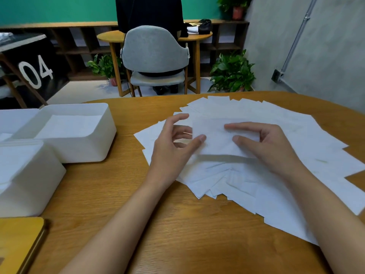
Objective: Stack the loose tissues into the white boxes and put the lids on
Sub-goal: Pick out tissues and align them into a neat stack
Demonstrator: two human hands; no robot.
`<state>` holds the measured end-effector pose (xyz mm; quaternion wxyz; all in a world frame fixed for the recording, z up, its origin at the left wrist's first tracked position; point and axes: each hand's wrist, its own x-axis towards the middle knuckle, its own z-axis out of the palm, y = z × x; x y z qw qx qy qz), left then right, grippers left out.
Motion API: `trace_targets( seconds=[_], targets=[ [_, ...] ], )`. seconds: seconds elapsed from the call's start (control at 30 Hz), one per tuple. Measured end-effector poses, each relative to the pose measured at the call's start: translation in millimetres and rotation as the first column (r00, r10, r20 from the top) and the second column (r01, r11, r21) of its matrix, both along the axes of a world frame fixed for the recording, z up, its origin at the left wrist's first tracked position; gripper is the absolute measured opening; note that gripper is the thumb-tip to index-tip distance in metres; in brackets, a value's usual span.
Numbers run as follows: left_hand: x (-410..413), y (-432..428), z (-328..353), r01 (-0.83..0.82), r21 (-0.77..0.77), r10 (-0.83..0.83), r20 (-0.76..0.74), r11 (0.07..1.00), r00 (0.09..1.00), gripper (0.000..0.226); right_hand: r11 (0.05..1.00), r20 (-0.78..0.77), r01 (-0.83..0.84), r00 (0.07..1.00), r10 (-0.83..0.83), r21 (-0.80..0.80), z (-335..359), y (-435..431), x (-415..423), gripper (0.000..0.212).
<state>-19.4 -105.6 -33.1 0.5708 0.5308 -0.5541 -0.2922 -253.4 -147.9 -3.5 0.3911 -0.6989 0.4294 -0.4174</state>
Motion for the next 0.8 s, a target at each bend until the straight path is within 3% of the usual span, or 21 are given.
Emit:
trace_targets(
  seconds=[0.13,0.23,0.4,0.5,0.63,0.8],
  targets=[
    [-7,-3,-11,0.134,0.094,-0.16,0.379,0.987,0.912,0.074,0.99,0.06,0.137,0.989,-0.135,-0.031,-10,-8,-15,0.04],
    [-6,-2,-17,0.174,0.062,-0.177,0.574,0.983,0.799,0.057,0.982,0.063,0.183,0.982,-0.18,-0.044,-16,-11,-14,0.046],
    [-6,-7,-25,0.184,-0.111,-0.046,0.73,0.977,0.682,0.033,0.979,0.07,0.191,0.98,-0.186,-0.074,-20,-16,-12,0.048],
    [-13,-7,-30,0.203,-0.233,0.044,0.753,0.951,0.657,0.02,0.978,0.098,0.191,0.978,-0.183,-0.084,-20,-14,-10,0.049],
    [-13,-1,-23,0.148,-0.337,0.12,0.657,0.93,0.744,0.017,0.983,0.12,0.166,0.981,-0.156,-0.078,-19,-14,-11,0.051],
    [-5,7,-21,0.134,-0.348,0.104,0.587,0.928,0.803,0.019,0.991,0.116,0.117,0.987,-0.109,-0.065,-17,-7,-8,0.049]
  ],
)
